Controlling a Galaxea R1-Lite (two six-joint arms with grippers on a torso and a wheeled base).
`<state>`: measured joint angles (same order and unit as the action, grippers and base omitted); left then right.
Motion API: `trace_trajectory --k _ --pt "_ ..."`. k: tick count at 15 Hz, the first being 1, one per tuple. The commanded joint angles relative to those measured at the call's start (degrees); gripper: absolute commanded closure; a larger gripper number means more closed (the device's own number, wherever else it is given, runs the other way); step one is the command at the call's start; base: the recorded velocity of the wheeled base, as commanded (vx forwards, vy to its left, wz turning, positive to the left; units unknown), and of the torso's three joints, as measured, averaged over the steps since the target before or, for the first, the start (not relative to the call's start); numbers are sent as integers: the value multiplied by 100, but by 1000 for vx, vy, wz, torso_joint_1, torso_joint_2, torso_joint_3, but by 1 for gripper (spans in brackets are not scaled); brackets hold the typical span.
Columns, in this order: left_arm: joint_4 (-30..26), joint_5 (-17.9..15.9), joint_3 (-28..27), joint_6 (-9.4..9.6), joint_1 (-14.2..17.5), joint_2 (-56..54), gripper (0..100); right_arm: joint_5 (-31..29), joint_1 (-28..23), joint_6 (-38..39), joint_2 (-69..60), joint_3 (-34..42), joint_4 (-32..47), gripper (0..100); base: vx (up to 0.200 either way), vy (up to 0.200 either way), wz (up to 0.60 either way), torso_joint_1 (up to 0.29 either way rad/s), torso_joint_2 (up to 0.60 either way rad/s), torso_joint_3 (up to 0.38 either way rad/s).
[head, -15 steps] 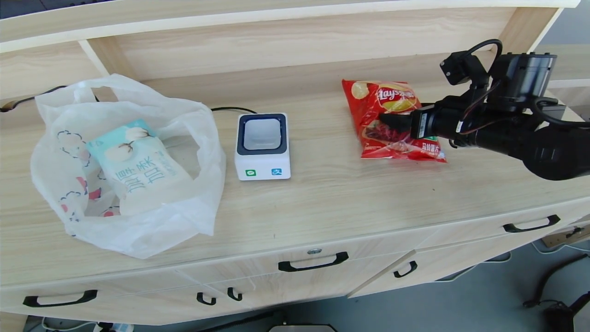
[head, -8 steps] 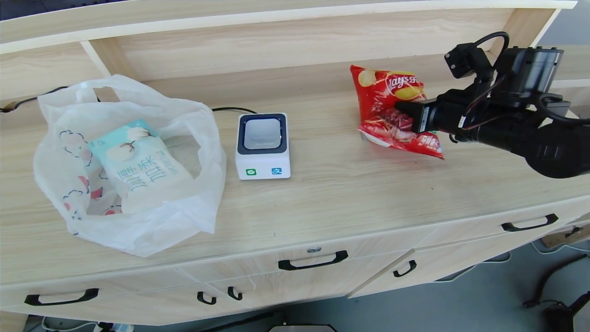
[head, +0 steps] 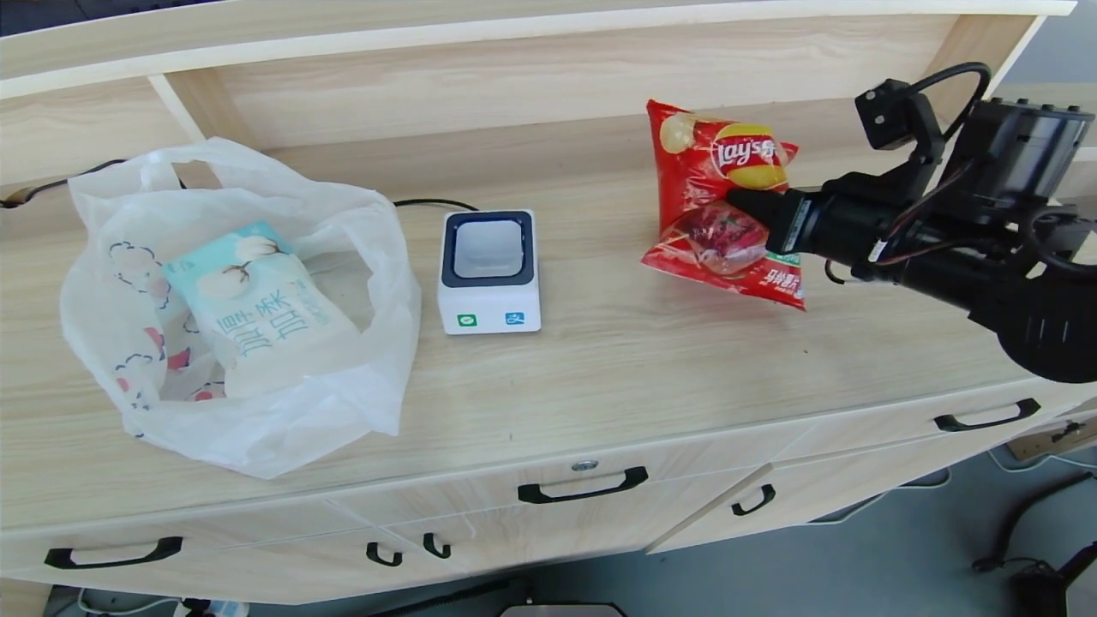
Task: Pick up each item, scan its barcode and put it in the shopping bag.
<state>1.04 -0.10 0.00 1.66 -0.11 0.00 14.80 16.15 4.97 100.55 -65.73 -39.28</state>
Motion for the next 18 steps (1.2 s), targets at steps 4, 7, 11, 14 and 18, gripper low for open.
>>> trace_trajectory --k 4,7,11,14,18 --pt "2 1 0 1 2 9 0 32 169 724 -651 1853 -1864 100 0 0 0 0 0 0" --pt "2 1 0 1 -7 9 0 23 670 1788 -870 2644 -3156 100 0 0 0 0 0 0" --pt "2 1 0 1 -7 9 0 14 1496 3018 -967 3005 -4316 100 0 0 0 0 0 0" --pt "2 1 0 1 -7 9 0 14 1883 3633 -844 3216 -5072 100 0 0 0 0 0 0" --pt "2 1 0 1 -7 9 0 5 2234 4038 -853 3339 -5072 100 0 0 0 0 0 0"
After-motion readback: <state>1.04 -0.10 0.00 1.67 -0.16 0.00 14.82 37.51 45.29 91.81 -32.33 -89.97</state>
